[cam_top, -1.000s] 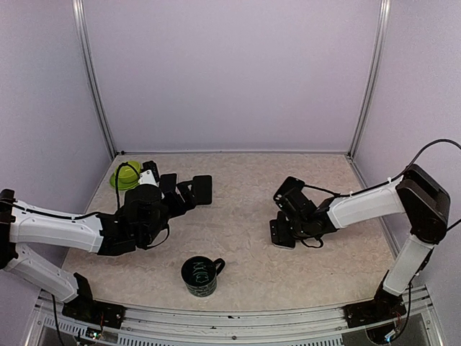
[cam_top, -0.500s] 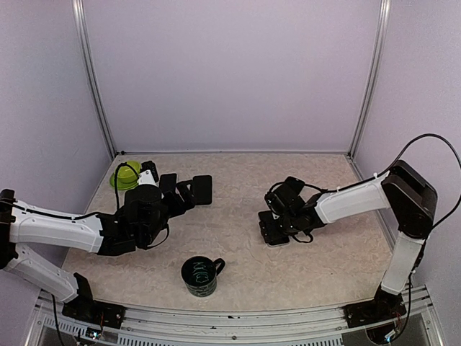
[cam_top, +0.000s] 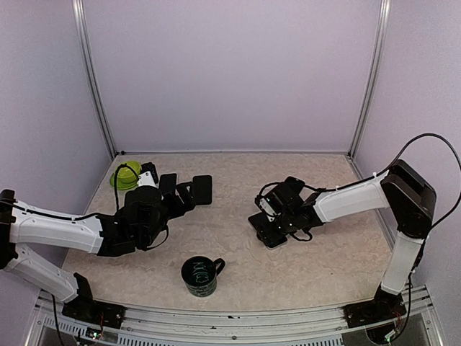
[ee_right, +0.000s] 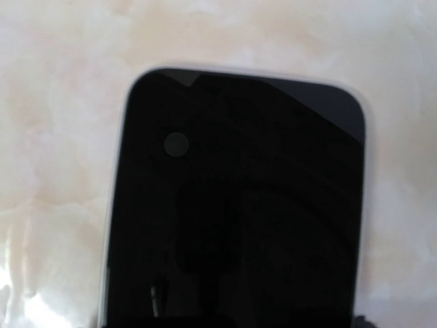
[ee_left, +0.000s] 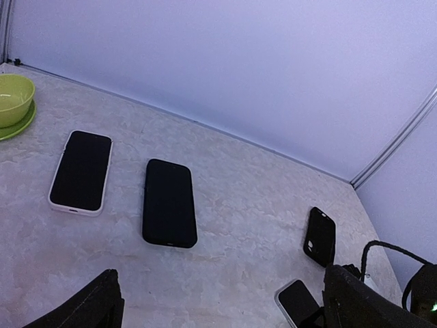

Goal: Put the phone into the phone case
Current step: Pick up the phone at the center of the board.

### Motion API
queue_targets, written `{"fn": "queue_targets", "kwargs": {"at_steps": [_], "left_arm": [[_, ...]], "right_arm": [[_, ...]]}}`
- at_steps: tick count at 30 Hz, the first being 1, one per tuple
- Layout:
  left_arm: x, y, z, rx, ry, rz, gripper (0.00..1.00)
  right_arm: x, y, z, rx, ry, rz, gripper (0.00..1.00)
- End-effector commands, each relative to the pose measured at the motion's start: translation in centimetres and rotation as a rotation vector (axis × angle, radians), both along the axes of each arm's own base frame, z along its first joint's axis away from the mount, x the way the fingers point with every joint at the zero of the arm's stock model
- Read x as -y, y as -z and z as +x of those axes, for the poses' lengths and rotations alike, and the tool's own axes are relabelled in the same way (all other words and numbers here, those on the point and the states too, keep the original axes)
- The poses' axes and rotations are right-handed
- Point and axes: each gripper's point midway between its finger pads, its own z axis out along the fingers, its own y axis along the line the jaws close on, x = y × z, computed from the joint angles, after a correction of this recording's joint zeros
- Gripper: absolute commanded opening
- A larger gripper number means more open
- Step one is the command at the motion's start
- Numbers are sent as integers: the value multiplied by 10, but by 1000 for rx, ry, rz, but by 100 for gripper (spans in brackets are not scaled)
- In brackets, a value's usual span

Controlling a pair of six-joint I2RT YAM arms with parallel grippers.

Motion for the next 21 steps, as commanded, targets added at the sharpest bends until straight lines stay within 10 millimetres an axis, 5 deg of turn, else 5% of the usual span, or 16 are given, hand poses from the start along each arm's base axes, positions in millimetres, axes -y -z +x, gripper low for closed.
{"fn": "queue_targets", "kwargs": {"at_steps": [1,21], "left_arm": [[0,-5,-1,3,-5,-6,99],[28,4,33,-108,233,-37,99]], "right_arm": [[3,12,-14,-24,-72,-69,62],[-16,-64,-2,261,-159,109,60]]}}
